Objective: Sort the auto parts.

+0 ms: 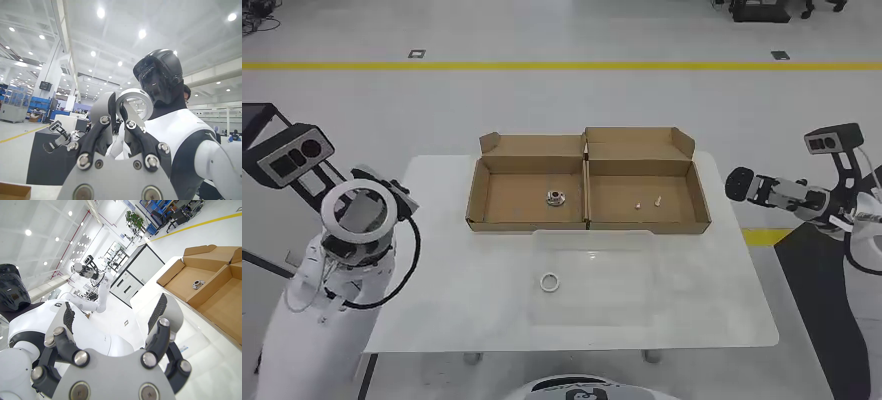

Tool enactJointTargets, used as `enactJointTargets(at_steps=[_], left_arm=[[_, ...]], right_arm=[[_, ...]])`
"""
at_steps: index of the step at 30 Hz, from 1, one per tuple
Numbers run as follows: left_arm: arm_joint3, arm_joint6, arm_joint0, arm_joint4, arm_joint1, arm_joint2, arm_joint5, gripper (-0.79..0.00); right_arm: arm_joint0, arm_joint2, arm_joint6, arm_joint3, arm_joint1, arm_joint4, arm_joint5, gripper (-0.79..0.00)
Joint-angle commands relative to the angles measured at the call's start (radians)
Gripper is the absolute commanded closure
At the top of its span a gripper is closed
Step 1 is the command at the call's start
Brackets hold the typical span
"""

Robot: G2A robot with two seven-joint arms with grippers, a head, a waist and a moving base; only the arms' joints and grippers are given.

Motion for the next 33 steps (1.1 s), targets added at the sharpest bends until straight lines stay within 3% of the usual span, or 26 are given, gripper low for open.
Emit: enactJointTargets(at_steps=[1, 9, 16, 26, 33], left_arm=[[0.009, -0.016, 0.002, 0.019, 0.0, -0.009, 0.01, 0.0], [0.019, -0.07, -0.003, 0.168, -0.004, -0.038, 0.03, 0.0], [0.022, -0.02, 0.003, 0.256, -0.013, -0.036, 0.032, 0.0], [0.019, 0.023, -0.008, 0.076, -0.02, -0.017, 0.056, 0.0], [0.031, 0.004, -0.014, 0.047, -0.023, -0.03, 0.065, 0.0]], right_arm=[[0.0, 0.0, 0.0, 0.0, 0.0, 0.0, 0.0, -0.785], [0.0, 0.0, 0.0, 0.0, 0.0, 0.0, 0.0, -0.785], [0.0, 0.0, 0.0, 0.0, 0.0, 0.0, 0.0, -0.785], [0.0, 0.0, 0.0, 0.0, 0.0, 0.0, 0.0, -0.785], [0.0, 0.0, 0.0, 0.0, 0.0, 0.0, 0.0, -0.785]])
